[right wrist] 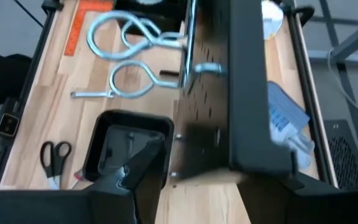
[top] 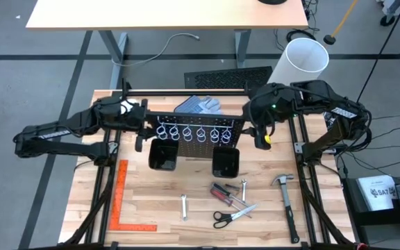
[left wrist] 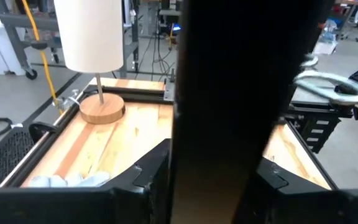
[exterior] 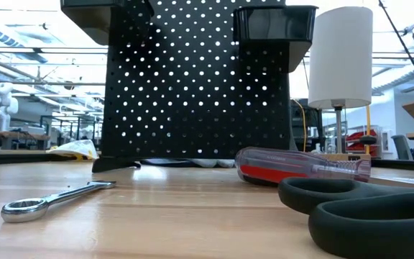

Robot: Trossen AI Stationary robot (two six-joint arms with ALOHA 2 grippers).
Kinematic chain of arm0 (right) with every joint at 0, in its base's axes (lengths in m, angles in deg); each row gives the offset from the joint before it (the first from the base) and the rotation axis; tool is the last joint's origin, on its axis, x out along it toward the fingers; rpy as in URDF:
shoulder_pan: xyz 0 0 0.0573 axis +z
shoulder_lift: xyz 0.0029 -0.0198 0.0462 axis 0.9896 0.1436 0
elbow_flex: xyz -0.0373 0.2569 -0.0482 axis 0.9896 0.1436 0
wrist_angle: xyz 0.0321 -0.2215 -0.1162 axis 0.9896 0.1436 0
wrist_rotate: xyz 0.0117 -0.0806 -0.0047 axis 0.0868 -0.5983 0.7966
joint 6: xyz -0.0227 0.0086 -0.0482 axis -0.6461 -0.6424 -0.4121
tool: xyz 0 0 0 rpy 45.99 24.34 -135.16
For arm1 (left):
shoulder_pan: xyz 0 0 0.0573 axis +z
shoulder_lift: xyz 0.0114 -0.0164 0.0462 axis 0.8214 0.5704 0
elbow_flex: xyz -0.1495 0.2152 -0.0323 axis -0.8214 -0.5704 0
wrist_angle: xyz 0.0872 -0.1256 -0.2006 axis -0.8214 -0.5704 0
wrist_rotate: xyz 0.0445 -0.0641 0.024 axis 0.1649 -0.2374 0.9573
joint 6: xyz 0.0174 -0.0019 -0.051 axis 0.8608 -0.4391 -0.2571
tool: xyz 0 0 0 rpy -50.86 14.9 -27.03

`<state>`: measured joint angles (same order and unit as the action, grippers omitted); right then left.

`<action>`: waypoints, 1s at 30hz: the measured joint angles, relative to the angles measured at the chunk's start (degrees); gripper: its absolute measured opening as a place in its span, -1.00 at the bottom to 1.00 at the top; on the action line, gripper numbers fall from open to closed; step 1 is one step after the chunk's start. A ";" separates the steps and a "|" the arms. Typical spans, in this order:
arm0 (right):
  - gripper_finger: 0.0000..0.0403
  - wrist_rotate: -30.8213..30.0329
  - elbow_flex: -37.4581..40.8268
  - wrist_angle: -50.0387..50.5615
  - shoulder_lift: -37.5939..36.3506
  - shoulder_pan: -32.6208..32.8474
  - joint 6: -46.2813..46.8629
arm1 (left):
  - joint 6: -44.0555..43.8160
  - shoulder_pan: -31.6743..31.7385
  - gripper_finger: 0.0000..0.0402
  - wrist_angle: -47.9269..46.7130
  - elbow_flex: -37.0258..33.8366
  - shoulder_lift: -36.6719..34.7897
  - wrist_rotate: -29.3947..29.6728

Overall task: Hang tools onto peg board
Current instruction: Adjust the black pegboard on the table, then return to Home Position

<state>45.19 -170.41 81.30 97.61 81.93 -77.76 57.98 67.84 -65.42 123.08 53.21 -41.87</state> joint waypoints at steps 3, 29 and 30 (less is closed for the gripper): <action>-0.10 -0.18 0.00 1.44 -0.02 0.34 1.41 | 0.86 0.00 -0.27 0.00 0.00 -1.74 0.22; -0.49 -5.18 2.41 2.48 -7.14 5.74 4.00 | 1.63 0.15 -0.28 -17.39 0.11 -23.30 7.11; -0.55 -5.96 3.72 1.70 -8.31 6.38 4.02 | 1.67 0.15 -0.28 -18.50 0.11 -24.09 8.01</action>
<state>39.22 -166.69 83.00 89.29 88.31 -73.74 59.65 68.00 -83.92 123.19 29.12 -33.86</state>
